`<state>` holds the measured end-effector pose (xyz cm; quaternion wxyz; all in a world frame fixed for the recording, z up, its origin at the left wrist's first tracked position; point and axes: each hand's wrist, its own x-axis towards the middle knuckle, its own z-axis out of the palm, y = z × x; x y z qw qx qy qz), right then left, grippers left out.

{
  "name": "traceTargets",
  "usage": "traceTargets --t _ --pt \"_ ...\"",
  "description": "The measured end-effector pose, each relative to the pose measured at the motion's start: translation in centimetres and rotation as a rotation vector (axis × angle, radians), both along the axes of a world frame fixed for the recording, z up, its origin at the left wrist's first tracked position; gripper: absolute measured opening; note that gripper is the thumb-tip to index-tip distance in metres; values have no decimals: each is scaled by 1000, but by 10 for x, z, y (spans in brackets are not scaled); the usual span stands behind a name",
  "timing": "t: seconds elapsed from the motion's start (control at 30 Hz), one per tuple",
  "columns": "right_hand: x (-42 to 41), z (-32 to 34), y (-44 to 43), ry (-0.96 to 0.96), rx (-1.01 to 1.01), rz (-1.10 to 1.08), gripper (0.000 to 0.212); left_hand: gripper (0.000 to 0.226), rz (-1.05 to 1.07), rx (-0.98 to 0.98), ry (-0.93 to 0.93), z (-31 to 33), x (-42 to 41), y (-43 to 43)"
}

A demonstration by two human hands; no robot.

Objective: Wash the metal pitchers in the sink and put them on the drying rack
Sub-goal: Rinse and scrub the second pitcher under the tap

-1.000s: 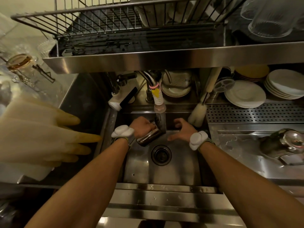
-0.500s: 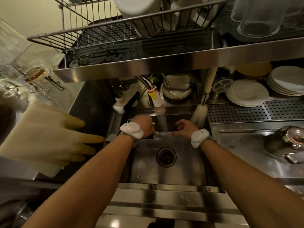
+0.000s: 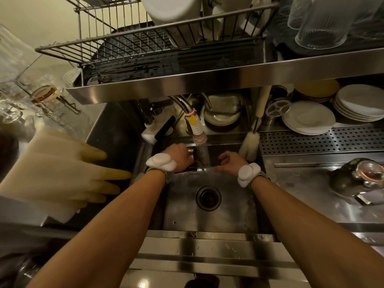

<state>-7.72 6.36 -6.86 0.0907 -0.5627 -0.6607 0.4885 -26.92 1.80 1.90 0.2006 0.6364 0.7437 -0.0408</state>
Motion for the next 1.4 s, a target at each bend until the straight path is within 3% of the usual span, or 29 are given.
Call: traceTargets --t 0.13,0.27,0.43,0.53,0.67,0.8,0.87,1.03,1.17,1.3,1.4 --pt "5 -10 -10 17 -38 -5 68 26 373 -38 -477 -18 5 1" --pt "-6 -17 -24 148 -129 -60 92 27 640 -124 -961 -35 18 -2" --pt "-31 -23 -24 338 -149 -189 89 33 777 -178 -1273 -45 11 4" --pt "-43 -26 -25 328 -188 -259 97 38 793 -173 -1263 -49 1 4" --pt "-45 -31 -30 297 -242 -410 89 56 751 -75 -1049 -57 -14 4" --pt "-46 -36 -34 422 -353 -642 77 48 716 -55 -909 -74 -21 -2" --pt "-50 -36 -35 486 -422 -632 66 44 703 -68 -900 -78 -18 -3" --pt "-40 -41 -33 472 -494 -621 64 44 644 -100 -922 -88 -4 7" --pt "-38 -45 -29 542 -530 -623 45 45 635 -112 -967 -101 2 9" --pt "-41 -49 -34 498 -502 -503 63 47 677 -76 -958 -109 6 5" --pt "-43 -49 -27 526 -483 -548 68 42 744 -95 -982 -110 7 1"
